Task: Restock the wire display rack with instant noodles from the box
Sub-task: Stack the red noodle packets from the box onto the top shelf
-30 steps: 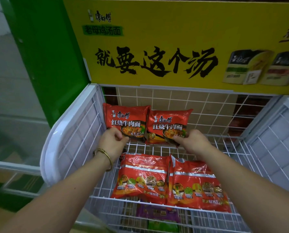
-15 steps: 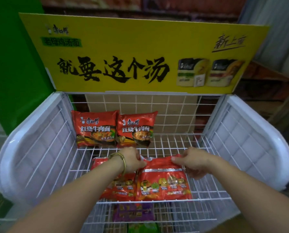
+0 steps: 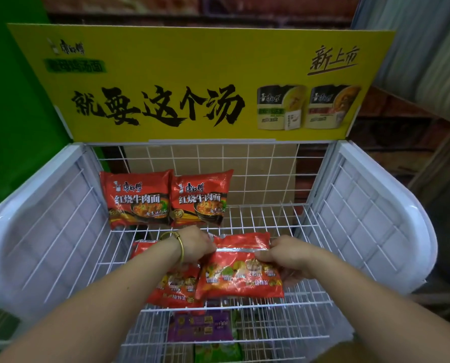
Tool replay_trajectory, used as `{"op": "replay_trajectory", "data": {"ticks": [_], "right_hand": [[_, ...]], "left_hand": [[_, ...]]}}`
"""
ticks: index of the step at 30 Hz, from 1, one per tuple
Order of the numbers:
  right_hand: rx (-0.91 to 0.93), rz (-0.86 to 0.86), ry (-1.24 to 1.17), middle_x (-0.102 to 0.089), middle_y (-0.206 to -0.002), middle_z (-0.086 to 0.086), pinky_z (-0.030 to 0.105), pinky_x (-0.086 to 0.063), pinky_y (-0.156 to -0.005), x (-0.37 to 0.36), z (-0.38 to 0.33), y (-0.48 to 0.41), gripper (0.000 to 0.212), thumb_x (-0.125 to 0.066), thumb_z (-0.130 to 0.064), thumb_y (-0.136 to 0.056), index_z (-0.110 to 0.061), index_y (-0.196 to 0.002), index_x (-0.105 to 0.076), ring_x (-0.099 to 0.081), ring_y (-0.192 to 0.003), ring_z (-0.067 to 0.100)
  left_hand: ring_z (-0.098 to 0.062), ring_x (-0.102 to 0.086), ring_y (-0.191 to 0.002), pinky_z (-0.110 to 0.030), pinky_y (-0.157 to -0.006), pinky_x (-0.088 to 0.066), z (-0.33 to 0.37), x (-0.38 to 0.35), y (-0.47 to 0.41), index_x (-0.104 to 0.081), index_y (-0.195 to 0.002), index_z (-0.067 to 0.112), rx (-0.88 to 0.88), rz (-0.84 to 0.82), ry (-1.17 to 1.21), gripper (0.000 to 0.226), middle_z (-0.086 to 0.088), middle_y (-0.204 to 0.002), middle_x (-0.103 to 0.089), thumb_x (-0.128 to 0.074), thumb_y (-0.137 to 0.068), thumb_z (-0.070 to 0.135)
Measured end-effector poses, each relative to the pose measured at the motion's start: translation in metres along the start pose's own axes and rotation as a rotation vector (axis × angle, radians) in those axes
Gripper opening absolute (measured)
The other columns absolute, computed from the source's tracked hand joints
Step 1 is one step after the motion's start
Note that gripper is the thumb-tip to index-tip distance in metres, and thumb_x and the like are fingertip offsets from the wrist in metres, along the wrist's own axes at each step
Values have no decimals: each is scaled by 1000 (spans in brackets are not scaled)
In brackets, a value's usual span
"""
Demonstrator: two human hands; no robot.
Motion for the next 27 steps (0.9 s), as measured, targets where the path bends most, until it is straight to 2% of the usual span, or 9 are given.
{"op": "replay_trajectory", "data": {"ticks": [3, 6, 7, 10, 14, 17, 19, 23, 27], "right_hand": [[-20, -7, -106, -77, -91, 11, 41, -62, -64, 2, -1, -2, 36, -67, -34, -93, -10, -115, -52, -76, -77, 27], [7, 6, -211, -78, -83, 10, 38, -61, -61, 7, -6, 0, 36, -71, -30, -91, -7, -112, -53, -76, -72, 24], [17, 20, -252, -77, -80, 9, 35, -60, -56, 11, -8, -1, 36, -73, -28, -90, -8, -111, -52, -76, -68, 22], [67, 87, -434, -74, -90, 13, 30, -56, -51, 29, -16, -7, 36, -74, -20, -88, -14, -114, -49, -73, -62, 19], [110, 149, -664, -69, -80, 16, 23, -50, -38, 48, -22, -15, 19, -61, -7, -96, 2, -113, -60, -67, -50, 17], [137, 119, -960, -70, -95, 25, 27, -58, -47, 51, -23, -14, 14, -50, -9, -101, 3, -106, -56, -74, -69, 28], [171, 127, -1059, -70, -99, 29, 32, -61, -56, 55, -25, -15, 14, -43, -9, -104, 0, -104, -53, -75, -81, 34], [238, 111, -1063, -73, -93, 28, 31, -62, -61, 57, -32, -20, 28, -36, 10, -92, 4, -111, -55, -75, -83, 33], [314, 147, -830, -70, -96, 22, 25, -58, -62, 63, -40, -24, 26, -52, 16, -86, 3, -107, -61, -71, -76, 22]], "left_hand": [[-24, -67, -76, -37, -69, -58, 1, 2, 5, -62, -124, 7, 36, -35, 136, 29, 1, -80, -58, -49, -100, 19], [-30, -65, -98, -44, -73, -60, -4, -3, 11, -55, -131, 21, 154, -130, 532, 31, -6, -112, -59, -50, -102, 16], [-31, -67, -96, -45, -73, -60, -3, -5, 12, -57, -129, 20, 173, -160, 677, 29, -11, -116, -61, -51, -101, 15], [-27, -70, -88, -40, -69, -62, -2, -1, 6, -63, -119, 12, 138, -124, 827, 23, -17, -112, -67, -58, -98, 17], [-30, -70, -95, -40, -75, -61, 0, 6, -6, -59, -112, -2, 80, -10, 1161, 26, -20, -109, -67, -61, -95, 18], [-33, -70, -98, -41, -75, -61, -2, 11, -9, -59, -117, 2, 65, 78, 1340, 24, -21, -109, -70, -49, -101, 18], [-34, -69, -98, -40, -78, -60, -3, 14, -10, -58, -119, -1, 49, 122, 1367, 27, -23, -111, -68, -41, -103, 13], [-34, -69, -98, -41, -86, -58, 2, 18, -12, -55, -116, 0, -12, 160, 1327, 24, -22, -113, -66, -43, -96, -4], [-26, -72, -95, -42, -84, -60, 6, 25, -26, -56, -130, 10, -115, 221, 797, 50, -6, -109, -71, -66, -84, -8]]}}
Point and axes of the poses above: each hand's wrist, its own y-axis away from the middle knuckle, its own x-axis out of the back of the hand, z = x × y, the point moved 9 cm from there along -y, towards the middle knuckle
